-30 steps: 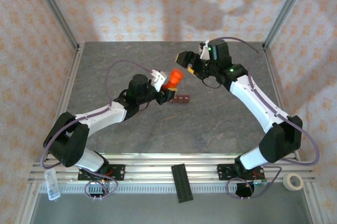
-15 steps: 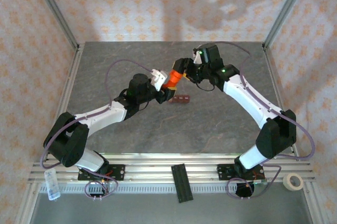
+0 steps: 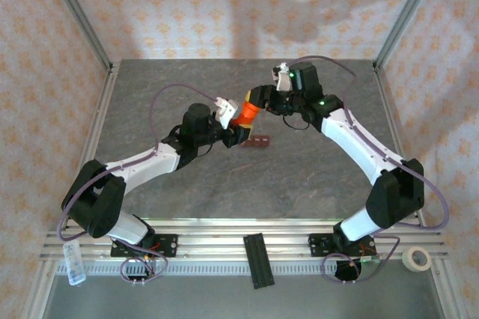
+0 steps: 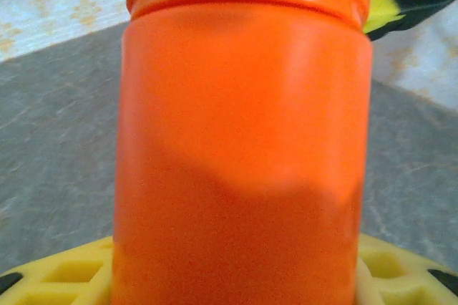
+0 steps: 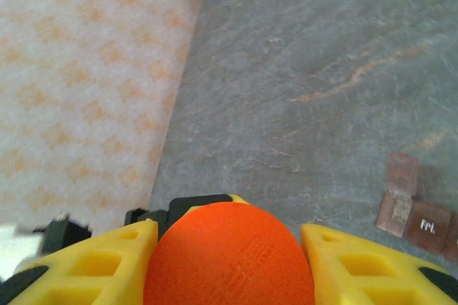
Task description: Sort the pills into containers
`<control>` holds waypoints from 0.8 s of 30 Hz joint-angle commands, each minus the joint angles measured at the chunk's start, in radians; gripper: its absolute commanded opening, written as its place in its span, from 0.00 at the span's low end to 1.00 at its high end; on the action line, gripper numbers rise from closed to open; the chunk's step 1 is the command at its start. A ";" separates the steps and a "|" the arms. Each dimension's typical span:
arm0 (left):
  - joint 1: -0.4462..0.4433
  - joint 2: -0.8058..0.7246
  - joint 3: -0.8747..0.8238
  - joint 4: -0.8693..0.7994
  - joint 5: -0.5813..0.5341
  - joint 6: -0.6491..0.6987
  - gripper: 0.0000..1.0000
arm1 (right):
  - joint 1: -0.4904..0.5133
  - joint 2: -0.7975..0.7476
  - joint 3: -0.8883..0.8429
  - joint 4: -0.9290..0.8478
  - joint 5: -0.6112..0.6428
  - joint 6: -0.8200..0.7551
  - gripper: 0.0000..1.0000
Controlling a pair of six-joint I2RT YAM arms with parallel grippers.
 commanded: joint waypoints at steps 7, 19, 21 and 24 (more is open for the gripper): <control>0.016 -0.028 0.048 0.088 0.196 -0.133 0.00 | -0.042 -0.036 -0.002 0.102 -0.226 -0.169 0.49; -0.011 -0.031 0.018 -0.043 -0.196 0.141 0.00 | -0.044 -0.083 -0.057 0.051 0.182 0.250 0.89; -0.017 -0.023 0.019 -0.047 -0.217 0.164 0.00 | -0.033 -0.075 -0.068 0.054 0.204 0.280 0.89; -0.021 -0.012 0.024 -0.050 -0.225 0.175 0.00 | -0.010 -0.058 -0.065 0.053 0.216 0.288 0.89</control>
